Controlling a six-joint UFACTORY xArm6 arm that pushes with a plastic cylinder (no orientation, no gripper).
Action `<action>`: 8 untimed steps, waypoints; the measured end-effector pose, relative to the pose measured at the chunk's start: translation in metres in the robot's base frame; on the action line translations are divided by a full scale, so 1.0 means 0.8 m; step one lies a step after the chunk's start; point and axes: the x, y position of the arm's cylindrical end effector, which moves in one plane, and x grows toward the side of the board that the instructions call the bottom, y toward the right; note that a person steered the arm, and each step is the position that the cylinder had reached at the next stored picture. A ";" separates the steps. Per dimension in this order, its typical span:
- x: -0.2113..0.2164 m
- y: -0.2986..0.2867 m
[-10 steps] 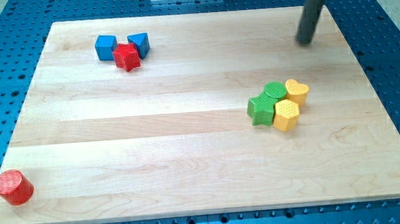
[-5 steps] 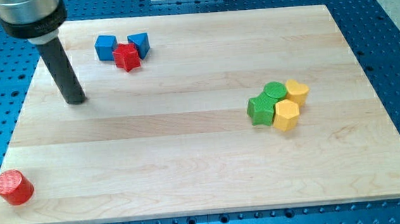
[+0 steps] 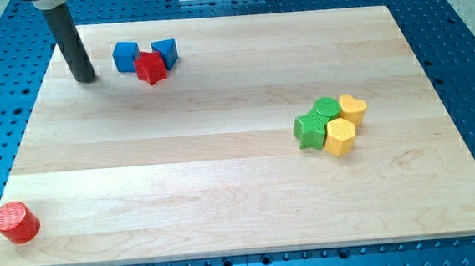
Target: Move the red star to the top center of the board
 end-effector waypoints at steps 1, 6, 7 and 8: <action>-0.001 0.059; 0.035 0.122; 0.088 0.172; 0.063 0.226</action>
